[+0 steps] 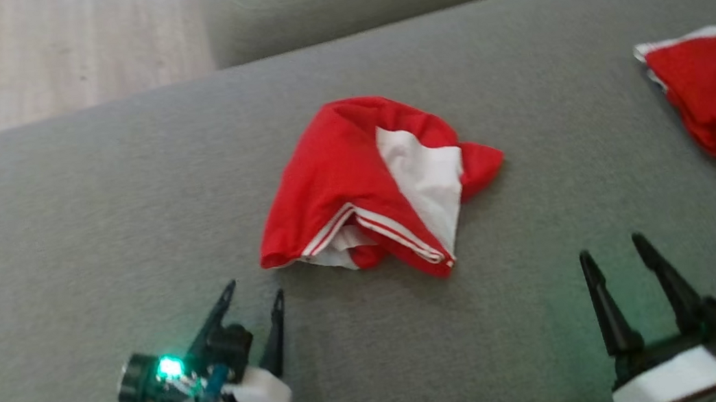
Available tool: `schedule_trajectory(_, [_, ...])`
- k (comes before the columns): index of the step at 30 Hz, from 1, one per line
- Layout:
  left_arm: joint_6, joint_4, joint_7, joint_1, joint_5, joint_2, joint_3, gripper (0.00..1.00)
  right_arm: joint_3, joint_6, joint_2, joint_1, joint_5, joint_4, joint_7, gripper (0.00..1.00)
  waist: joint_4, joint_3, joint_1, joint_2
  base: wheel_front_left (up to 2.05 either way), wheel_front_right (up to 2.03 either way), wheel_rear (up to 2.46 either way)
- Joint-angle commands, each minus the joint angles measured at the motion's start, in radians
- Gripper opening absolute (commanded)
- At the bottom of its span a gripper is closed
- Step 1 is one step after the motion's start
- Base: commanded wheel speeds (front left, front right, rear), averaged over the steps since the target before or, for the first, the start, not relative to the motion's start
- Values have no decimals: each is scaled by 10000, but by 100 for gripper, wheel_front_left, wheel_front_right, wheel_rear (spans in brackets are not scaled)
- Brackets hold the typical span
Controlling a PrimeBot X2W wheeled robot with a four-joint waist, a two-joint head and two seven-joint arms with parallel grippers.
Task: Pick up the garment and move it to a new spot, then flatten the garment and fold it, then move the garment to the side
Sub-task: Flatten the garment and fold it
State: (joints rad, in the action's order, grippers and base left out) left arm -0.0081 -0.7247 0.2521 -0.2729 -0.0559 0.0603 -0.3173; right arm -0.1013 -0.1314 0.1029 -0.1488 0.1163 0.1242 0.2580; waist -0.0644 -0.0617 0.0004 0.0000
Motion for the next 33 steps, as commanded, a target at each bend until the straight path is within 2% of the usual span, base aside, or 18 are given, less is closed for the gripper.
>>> schedule_trajectory(1, [83,-122,87,-770,-85,197,327,100,-268,7,244,565,84,-328,38,100,-387,-345,-4,0,0,0,0])
schedule_trajectory(5, [120,-1053,92,-1636,-129,261,272,100,-314,7,355,779,162,-287,38,100,-641,-572,-4,0,0,0,0])
schedule_trajectory(11, [127,-1306,95,-2362,-213,425,33,100,-443,7,458,1000,250,-235,38,100,-917,-888,-4,0,0,0,0])
schedule_trajectory(23, [616,1270,96,-2399,-697,780,-1356,100,-464,7,411,1051,310,-125,38,100,-1075,-895,-4,0,0,0,0])
schedule_trajectory(24, [626,1396,96,-2386,-677,820,-1460,67,-485,7,402,1044,313,-106,38,100,-1088,-863,-4,0,0,0,0])
schedule_trajectory(25, [614,1485,96,-2380,-651,861,-1563,0,-514,7,396,1047,321,-85,38,100,-1107,-830,-4,0,0,0,0])
schedule_trajectory(28, [427,1649,96,-2508,-584,934,-1920,0,-576,7,363,1075,359,-41,38,100,-1185,-714,-4,0,0,0,0])
schedule_trajectory(33, [-232,2564,97,-3535,-176,609,-2519,0,-562,7,204,1041,328,21,38,100,-1315,-433,-4,0,0,0,0])
